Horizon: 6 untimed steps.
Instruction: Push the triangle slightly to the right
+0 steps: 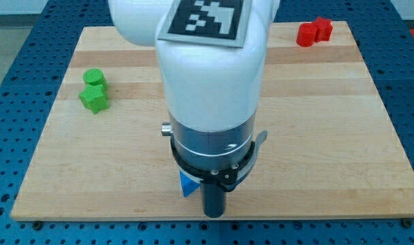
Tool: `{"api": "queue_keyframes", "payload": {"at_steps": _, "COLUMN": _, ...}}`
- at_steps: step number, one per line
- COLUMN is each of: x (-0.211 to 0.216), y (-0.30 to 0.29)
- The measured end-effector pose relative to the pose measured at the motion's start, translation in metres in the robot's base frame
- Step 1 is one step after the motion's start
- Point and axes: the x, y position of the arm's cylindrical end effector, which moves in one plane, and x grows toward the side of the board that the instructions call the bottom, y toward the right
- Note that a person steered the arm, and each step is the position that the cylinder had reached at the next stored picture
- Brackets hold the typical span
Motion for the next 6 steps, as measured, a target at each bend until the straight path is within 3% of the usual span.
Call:
{"api": "queue_keyframes", "payload": {"at_steps": 1, "x": -0.001, "y": -0.011}}
{"api": "queue_keyframes", "payload": {"at_steps": 3, "x": -0.001, "y": -0.102}}
{"api": "queue_keyframes", "payload": {"at_steps": 5, "x": -0.03, "y": -0.109}}
{"api": "queue_keyframes", "payload": {"at_steps": 6, "x": -0.03, "y": -0.085}}
